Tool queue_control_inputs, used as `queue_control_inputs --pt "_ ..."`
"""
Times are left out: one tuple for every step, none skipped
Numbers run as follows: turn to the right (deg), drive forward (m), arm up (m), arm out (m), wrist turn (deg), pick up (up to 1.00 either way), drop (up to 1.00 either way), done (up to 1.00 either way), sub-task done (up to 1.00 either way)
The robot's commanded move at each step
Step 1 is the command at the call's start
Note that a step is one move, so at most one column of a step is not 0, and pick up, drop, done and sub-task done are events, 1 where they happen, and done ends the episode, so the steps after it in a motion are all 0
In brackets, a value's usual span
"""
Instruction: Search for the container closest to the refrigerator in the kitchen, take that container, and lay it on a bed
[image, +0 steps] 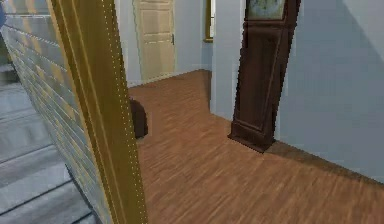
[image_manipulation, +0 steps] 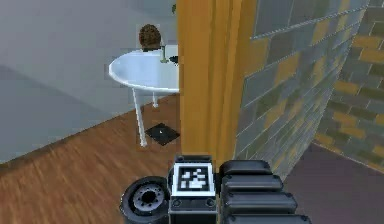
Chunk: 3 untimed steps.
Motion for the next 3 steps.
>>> queue_control_inputs --pt "0.0 0.5 0.0 0.0 0.0 0.0 0.0 0.0 0.0" --pt "39.0 0.0 0.0 0.0 0.0 0.0 0.0 0.0 0.0" --pt "0.0 0.3 0.0 0.0 0.0 0.0 0.0 0.0 0.0"
